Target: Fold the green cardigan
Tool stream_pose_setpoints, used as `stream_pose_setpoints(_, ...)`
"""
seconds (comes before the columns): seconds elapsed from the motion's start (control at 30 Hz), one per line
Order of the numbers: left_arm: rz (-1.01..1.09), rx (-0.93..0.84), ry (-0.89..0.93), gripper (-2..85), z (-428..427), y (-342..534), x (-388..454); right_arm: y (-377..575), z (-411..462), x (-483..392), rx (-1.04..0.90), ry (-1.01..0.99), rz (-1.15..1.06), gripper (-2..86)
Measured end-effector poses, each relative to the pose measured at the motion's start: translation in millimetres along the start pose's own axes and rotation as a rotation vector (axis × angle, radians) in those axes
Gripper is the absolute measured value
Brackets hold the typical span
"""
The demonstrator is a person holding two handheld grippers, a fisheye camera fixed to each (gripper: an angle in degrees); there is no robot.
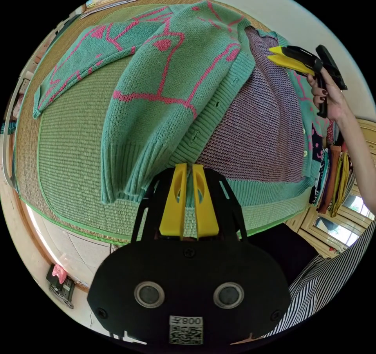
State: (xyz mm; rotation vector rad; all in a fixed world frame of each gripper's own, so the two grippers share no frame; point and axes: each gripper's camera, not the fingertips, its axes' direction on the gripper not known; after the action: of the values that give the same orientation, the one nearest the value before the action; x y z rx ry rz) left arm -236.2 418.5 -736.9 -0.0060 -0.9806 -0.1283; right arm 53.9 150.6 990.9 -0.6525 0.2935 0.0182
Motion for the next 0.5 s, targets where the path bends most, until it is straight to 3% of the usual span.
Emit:
stream_pose_setpoints(0.3,-0.045,0.035,0.097,0.8,-1,15,-5,-50,24,28,-0.037,-0.028,0.13,7.2)
stream_pose_setpoints(0.5,-0.055,0.065,0.17,0.6,-11,30,-5,-61,28,34,-0.039,-0.067,0.131,1.5)
